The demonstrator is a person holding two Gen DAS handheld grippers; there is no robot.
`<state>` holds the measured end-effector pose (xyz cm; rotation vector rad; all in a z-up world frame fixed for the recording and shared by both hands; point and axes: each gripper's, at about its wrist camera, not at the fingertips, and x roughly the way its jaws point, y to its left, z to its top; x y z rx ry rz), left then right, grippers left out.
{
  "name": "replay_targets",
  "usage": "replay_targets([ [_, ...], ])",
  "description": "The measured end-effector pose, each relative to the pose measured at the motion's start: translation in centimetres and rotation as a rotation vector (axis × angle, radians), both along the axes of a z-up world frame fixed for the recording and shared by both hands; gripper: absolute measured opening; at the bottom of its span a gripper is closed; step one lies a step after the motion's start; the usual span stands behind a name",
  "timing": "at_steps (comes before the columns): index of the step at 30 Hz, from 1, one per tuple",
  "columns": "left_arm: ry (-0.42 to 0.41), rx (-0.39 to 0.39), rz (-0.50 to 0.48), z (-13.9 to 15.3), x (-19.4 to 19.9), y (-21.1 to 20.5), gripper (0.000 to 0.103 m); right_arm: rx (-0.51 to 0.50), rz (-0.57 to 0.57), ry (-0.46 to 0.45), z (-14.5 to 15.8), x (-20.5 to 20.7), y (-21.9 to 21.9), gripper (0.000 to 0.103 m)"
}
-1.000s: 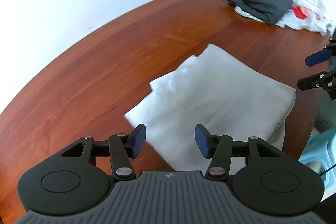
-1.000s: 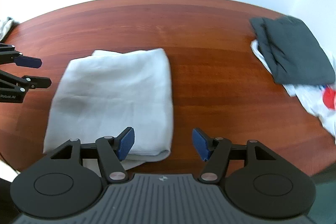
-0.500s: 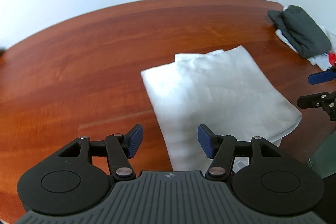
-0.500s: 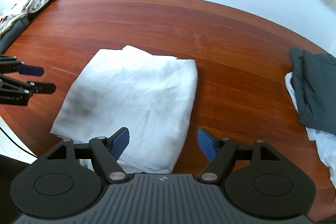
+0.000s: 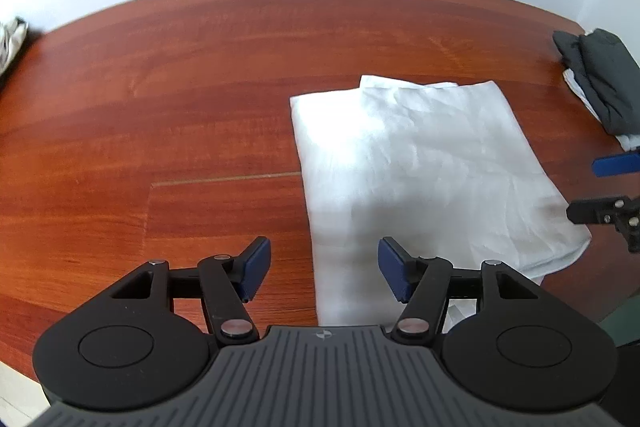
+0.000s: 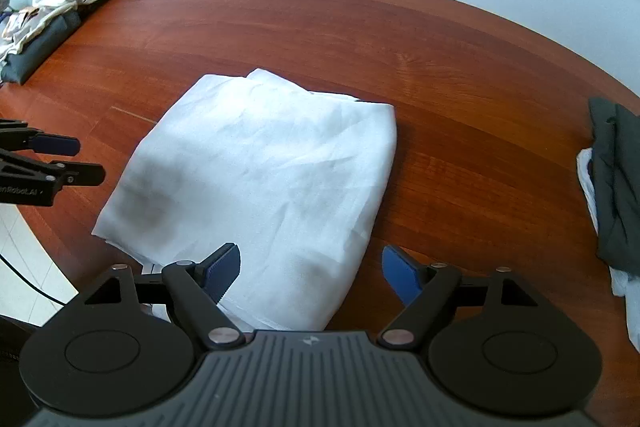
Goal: Fold clothes
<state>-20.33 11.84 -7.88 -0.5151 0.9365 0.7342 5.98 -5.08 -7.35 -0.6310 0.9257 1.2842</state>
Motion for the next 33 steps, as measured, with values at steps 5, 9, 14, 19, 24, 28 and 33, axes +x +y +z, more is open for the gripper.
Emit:
replay_targets([
  [5,-0.033,-0.050,0.034,-1.1,0.9,1.5,0.063,-0.007,0.020,0.003,-0.6,0.5,0.5,0.086],
  [9,-0.045,-0.066,0.043,-1.9,1.8,2.6,0.063,-0.012,0.023,0.001,-1.0,0.9,0.7,0.086],
  [14,-0.062,-0.109,0.022,-3.1,2.9,3.9,0.063,-0.018,0.012,0.002,-1.5,1.5,0.8,0.086],
  [19,-0.058,-0.129,0.012,-3.9,3.5,4.2,0.063,-0.023,-0.002,0.005,-1.7,1.8,0.6,0.086],
  [24,-0.043,-0.129,0.000,-4.5,4.0,3.9,0.054,-0.029,-0.010,0.006,-2.0,1.9,0.1,0.086],
  [28,0.012,-0.082,-0.050,-4.3,4.6,3.1,0.038,-0.028,-0.016,0.008,-2.0,1.9,-0.2,0.086],
  [33,0.064,-0.084,-0.071,-4.0,4.5,2.6,0.031,-0.023,-0.026,0.014,-2.1,2.0,-0.6,0.086],
])
